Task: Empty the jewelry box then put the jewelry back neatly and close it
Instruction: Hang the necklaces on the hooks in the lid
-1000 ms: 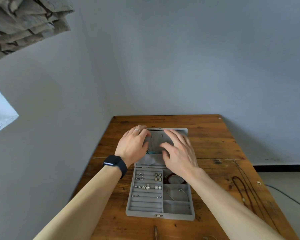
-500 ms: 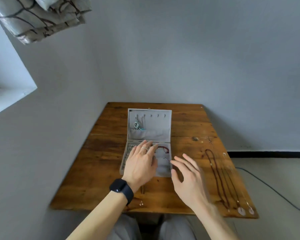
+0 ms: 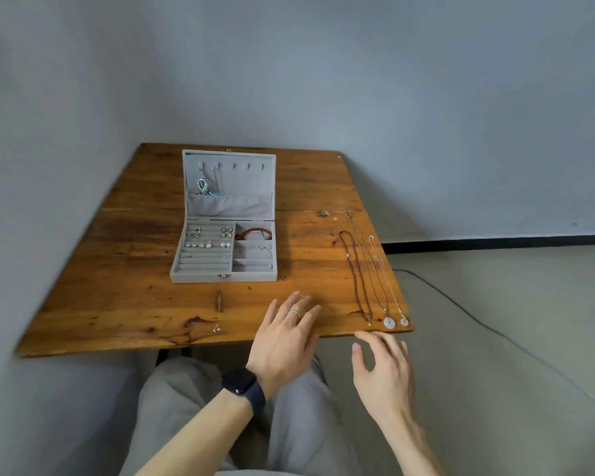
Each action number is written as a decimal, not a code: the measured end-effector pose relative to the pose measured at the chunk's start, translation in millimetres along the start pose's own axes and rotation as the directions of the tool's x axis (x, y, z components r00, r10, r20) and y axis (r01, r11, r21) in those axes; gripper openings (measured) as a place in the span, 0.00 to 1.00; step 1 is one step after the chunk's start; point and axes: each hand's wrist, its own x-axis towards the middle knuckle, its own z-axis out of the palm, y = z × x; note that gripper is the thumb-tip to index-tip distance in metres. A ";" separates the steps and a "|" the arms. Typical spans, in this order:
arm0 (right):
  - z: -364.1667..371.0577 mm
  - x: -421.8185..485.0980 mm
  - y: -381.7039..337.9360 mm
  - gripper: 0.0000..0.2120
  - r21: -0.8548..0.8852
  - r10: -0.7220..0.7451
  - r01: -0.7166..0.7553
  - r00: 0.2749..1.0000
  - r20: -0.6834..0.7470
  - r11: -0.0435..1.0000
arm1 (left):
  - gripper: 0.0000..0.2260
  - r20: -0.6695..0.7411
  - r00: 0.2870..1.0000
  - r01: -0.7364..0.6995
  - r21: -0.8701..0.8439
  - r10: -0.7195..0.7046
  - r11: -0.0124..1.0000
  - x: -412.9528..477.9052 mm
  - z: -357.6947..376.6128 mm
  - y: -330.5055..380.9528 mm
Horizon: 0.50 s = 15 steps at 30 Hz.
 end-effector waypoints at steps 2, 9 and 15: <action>-1.9 7.2 7.4 0.11 -0.033 0.049 -0.051 0.998 -0.034 0.998 | 0.25 0.037 0.999 -0.033 0.036 0.032 0.999 2.2 9.1 6.2; 2.4 26.6 23.5 0.20 -0.182 -0.042 0.056 0.996 0.083 0.982 | 0.28 0.089 0.993 -0.096 0.155 0.082 0.983 8.1 31.9 -1.8; 8.6 22.9 26.4 0.16 -0.098 -0.108 0.111 0.993 0.037 0.989 | 0.29 0.141 0.986 -0.109 0.127 0.091 0.986 11.8 25.9 -1.2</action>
